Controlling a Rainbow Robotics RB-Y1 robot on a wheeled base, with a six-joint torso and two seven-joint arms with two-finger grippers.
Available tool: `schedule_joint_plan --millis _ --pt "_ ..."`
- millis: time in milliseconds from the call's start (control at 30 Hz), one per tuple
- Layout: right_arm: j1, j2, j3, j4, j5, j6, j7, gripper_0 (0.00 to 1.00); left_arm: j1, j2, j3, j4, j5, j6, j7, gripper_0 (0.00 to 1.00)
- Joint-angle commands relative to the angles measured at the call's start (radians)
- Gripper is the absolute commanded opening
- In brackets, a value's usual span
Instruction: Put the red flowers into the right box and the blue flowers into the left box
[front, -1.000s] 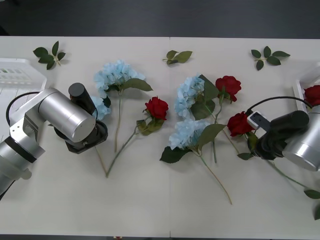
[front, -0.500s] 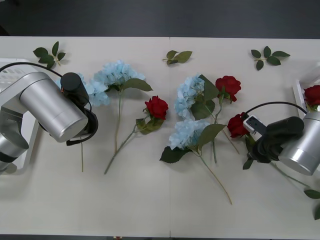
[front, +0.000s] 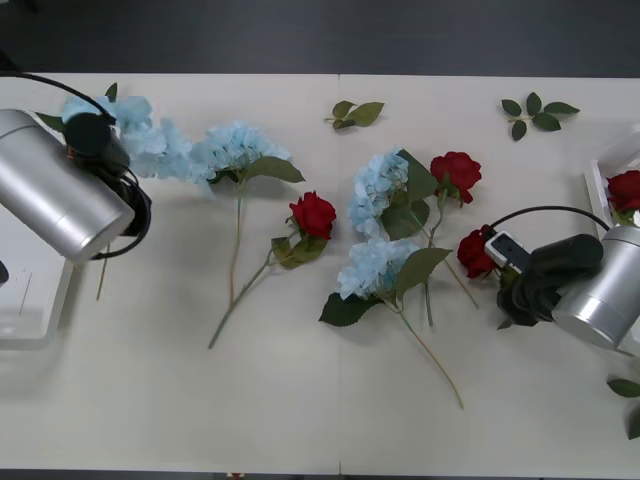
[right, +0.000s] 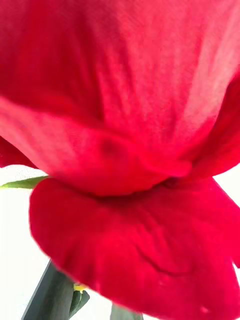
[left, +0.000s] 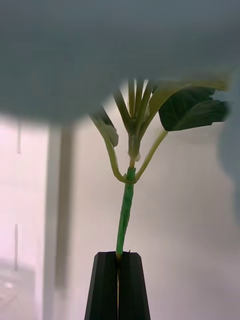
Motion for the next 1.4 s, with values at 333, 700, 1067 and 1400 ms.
schedule_joint_plan --millis 333,700,1067,1400 --pt "-0.031 0.030 0.034 0.048 0.009 -0.026 -0.016 0.00 0.217 0.027 0.506 -0.060 0.104 0.003 -0.422 0.00" --pt "-0.039 -0.016 -0.006 0.036 -0.071 -0.066 -0.030 0.00 0.272 0.031 0.713 0.146 0.174 -0.192 -0.741 0.00" --pt "-0.038 -0.280 -0.213 -0.069 -0.516 -0.100 -0.040 0.00 0.240 0.037 0.711 0.365 0.213 -0.354 -0.910 0.00" --pt "-0.036 -0.439 -0.317 0.089 -0.743 -0.098 -0.030 0.00 0.241 0.039 0.711 0.356 0.240 -0.345 -0.925 0.94"
